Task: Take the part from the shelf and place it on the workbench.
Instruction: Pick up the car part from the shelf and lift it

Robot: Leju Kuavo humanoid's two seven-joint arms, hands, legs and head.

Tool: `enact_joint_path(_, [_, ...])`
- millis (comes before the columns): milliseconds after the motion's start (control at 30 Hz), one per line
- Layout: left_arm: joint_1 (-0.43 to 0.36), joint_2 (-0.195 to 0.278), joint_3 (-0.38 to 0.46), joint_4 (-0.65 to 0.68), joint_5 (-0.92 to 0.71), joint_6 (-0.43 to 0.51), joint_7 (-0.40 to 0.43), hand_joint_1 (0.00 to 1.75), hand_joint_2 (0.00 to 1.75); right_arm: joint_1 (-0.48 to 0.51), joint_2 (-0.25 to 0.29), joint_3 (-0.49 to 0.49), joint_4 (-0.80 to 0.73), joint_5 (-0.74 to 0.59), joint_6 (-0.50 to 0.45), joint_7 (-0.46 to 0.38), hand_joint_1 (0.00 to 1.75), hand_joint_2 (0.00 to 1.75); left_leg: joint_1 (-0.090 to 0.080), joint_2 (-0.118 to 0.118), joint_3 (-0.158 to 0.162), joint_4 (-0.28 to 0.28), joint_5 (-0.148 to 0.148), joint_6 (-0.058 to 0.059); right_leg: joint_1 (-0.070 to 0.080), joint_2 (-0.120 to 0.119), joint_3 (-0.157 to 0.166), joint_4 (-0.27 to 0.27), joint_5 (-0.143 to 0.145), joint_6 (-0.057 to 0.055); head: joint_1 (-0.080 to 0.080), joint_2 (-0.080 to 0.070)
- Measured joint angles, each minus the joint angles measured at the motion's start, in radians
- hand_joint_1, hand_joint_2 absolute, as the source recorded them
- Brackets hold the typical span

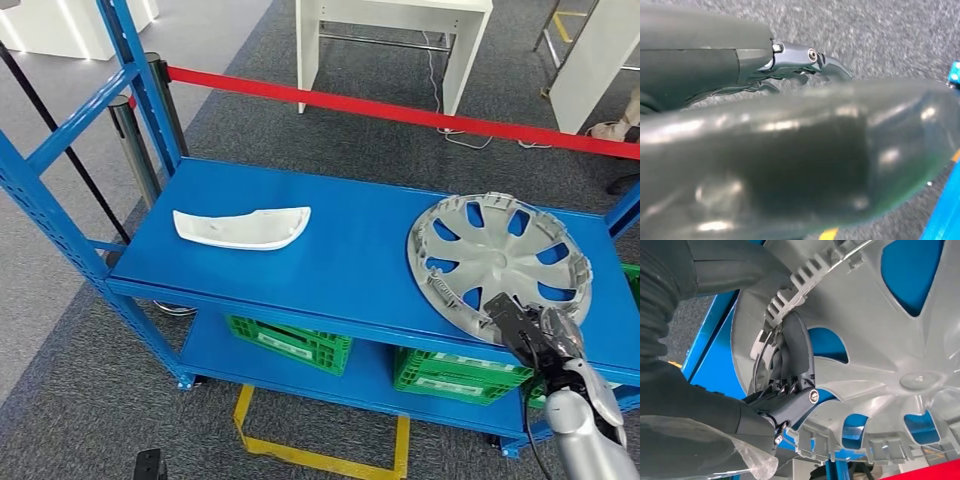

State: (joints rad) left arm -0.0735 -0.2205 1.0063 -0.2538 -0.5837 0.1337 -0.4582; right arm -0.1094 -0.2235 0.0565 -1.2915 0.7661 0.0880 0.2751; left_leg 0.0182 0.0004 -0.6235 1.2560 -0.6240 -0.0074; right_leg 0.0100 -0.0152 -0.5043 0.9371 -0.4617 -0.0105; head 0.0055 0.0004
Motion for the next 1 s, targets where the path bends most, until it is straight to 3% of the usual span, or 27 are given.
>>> enact_joint_path(33, [0.002,0.002,0.002,0.0,0.0,0.002,0.0,0.0,0.0,-0.004,-0.002,0.001,0.007,0.001,0.001,0.001,1.75,1.75,0.003,0.0,-0.003,0.012,0.003,-0.006,-0.004,0.001,-0.001,0.002,-0.001,0.004,0.0,0.0])
enact_joint_path(67, [0.003,0.003,0.003,0.0,0.001,0.005,0.0,0.0,0.0,-0.009,-0.005,0.001,0.015,0.002,0.002,0.001,1.75,1.75,0.007,0.0,0.012,-0.012,0.024,-0.012,-0.009,0.001,-0.001,0.005,-0.002,0.01,0.0,0.0])
enact_joint_path(133, [0.003,0.003,0.006,0.0,0.001,0.009,-0.001,0.0,0.0,-0.02,-0.013,-0.001,0.027,0.006,0.006,0.005,1.75,1.75,0.018,0.0,0.073,-0.133,0.083,-0.03,-0.02,0.003,-0.006,0.022,-0.01,0.027,-0.001,0.0])
enact_joint_path(167, [0.002,0.001,0.008,0.0,0.001,0.011,-0.002,0.0,0.0,-0.027,-0.021,-0.003,0.031,0.01,0.011,0.008,1.75,1.75,0.023,-0.005,0.096,-0.184,0.099,-0.032,-0.022,0.005,-0.012,0.035,-0.018,0.037,-0.003,0.0])
enact_joint_path(233, [-0.001,-0.004,0.01,0.0,0.002,0.014,-0.004,0.0,0.0,-0.035,-0.035,-0.005,0.037,0.019,0.02,0.011,1.75,1.75,0.026,-0.012,0.11,-0.222,0.103,-0.019,-0.021,0.009,-0.021,0.051,-0.028,0.052,-0.002,0.0])
enact_joint_path(300, [-0.001,-0.004,0.014,0.0,0.002,0.017,-0.006,0.0,0.0,-0.032,-0.039,-0.005,0.049,0.032,0.023,0.013,1.75,1.75,0.022,-0.013,0.107,-0.219,0.106,0.007,-0.023,0.011,-0.021,0.05,-0.028,0.058,0.001,0.0])
enact_joint_path(367, [-0.003,-0.005,0.017,0.0,0.002,0.019,-0.008,0.0,0.0,-0.03,-0.043,-0.005,0.06,0.045,0.018,0.015,1.75,1.75,0.019,-0.009,0.104,-0.219,0.111,0.021,-0.027,0.012,-0.034,0.077,-0.052,0.061,0.003,0.0])
enact_joint_path(400, [-0.003,-0.005,0.019,0.0,0.002,0.02,-0.009,0.0,0.0,-0.031,-0.046,-0.005,0.065,0.049,0.017,0.016,1.75,1.75,0.016,-0.007,0.1,-0.22,0.114,0.027,-0.028,0.012,-0.055,0.12,-0.082,0.062,0.005,0.0])
enact_joint_path(467, [-0.003,-0.004,0.022,0.0,0.002,0.02,-0.009,0.0,0.0,-0.032,-0.048,-0.005,0.073,0.053,0.015,0.014,1.75,1.75,0.009,-0.005,0.09,-0.22,0.118,0.033,-0.028,0.012,-0.127,0.26,-0.154,0.06,0.008,0.0])
enact_joint_path(500, [-0.002,-0.004,0.024,0.0,0.002,0.02,-0.009,0.0,0.0,-0.033,-0.048,-0.005,0.075,0.054,0.014,0.013,1.75,1.75,0.005,-0.005,0.086,-0.219,0.118,0.036,-0.027,0.012,-0.161,0.323,-0.176,0.057,0.008,0.0])
enact_joint_path(533, [0.0,-0.003,0.025,0.0,0.002,0.02,-0.009,0.0,0.0,-0.034,-0.048,-0.005,0.077,0.056,0.013,0.011,1.75,1.75,0.001,-0.005,0.084,-0.219,0.118,0.038,-0.024,0.012,-0.18,0.357,-0.178,0.052,0.008,0.0])
enact_joint_path(567, [0.001,-0.003,0.027,0.0,0.002,0.02,-0.01,0.0,0.0,-0.034,-0.049,-0.005,0.079,0.057,0.011,0.007,1.75,1.75,-0.002,-0.006,0.085,-0.219,0.117,0.04,-0.019,0.013,-0.18,0.351,-0.157,0.044,0.008,0.0])
enact_joint_path(600, [0.002,-0.003,0.027,0.0,0.002,0.02,-0.01,0.0,0.0,-0.035,-0.05,-0.005,0.081,0.059,0.007,0.002,1.75,1.75,-0.004,-0.007,0.088,-0.219,0.116,0.042,-0.014,0.013,-0.162,0.309,-0.122,0.034,0.008,0.0])
enact_joint_path(667, [-0.001,-0.006,0.028,0.0,0.001,0.018,-0.013,0.0,0.0,-0.039,-0.058,-0.006,0.083,0.064,-0.008,-0.017,1.75,1.75,-0.005,-0.008,0.093,-0.22,0.112,0.044,0.005,0.016,-0.102,0.166,-0.043,0.004,0.008,0.0])
enact_joint_path(733, [-0.006,-0.011,0.029,0.0,0.0,0.014,-0.018,0.0,0.0,-0.046,-0.067,-0.009,0.087,0.071,-0.028,-0.048,1.75,1.75,-0.005,-0.009,0.092,-0.22,0.109,0.038,0.019,0.014,-0.071,0.081,-0.012,-0.017,0.008,0.0])
enact_joint_path(800, [-0.008,-0.013,0.029,0.0,-0.004,0.01,-0.024,0.0,0.0,-0.049,-0.073,-0.016,0.093,0.076,-0.047,-0.081,1.75,1.75,-0.005,-0.01,0.092,-0.223,0.109,0.028,0.021,0.01,-0.064,0.063,-0.011,-0.019,0.009,0.0])
enact_joint_path(867, [-0.008,-0.012,0.03,0.0,-0.008,0.009,-0.027,0.0,0.0,-0.049,-0.077,-0.024,0.101,0.081,-0.061,-0.106,1.75,1.75,-0.007,-0.009,0.089,-0.208,0.097,0.019,0.014,0.006,-0.045,0.039,0.002,-0.01,0.008,0.0])
enact_joint_path(933, [-0.007,-0.009,0.031,0.0,-0.009,0.009,-0.027,0.0,0.0,-0.049,-0.078,-0.03,0.11,0.09,-0.076,-0.127,1.75,1.75,-0.008,-0.008,0.053,-0.128,0.05,0.011,0.006,0.002,-0.035,0.025,0.012,-0.003,0.006,0.0])
enact_joint_path(1000, [-0.005,-0.005,0.034,0.0,-0.012,0.01,-0.027,0.0,0.0,-0.048,-0.078,-0.034,0.12,0.101,-0.099,-0.149,1.75,1.75,-0.005,-0.007,-0.006,-0.015,-0.001,0.001,0.002,0.002,-0.036,0.024,0.012,-0.003,0.005,0.0])
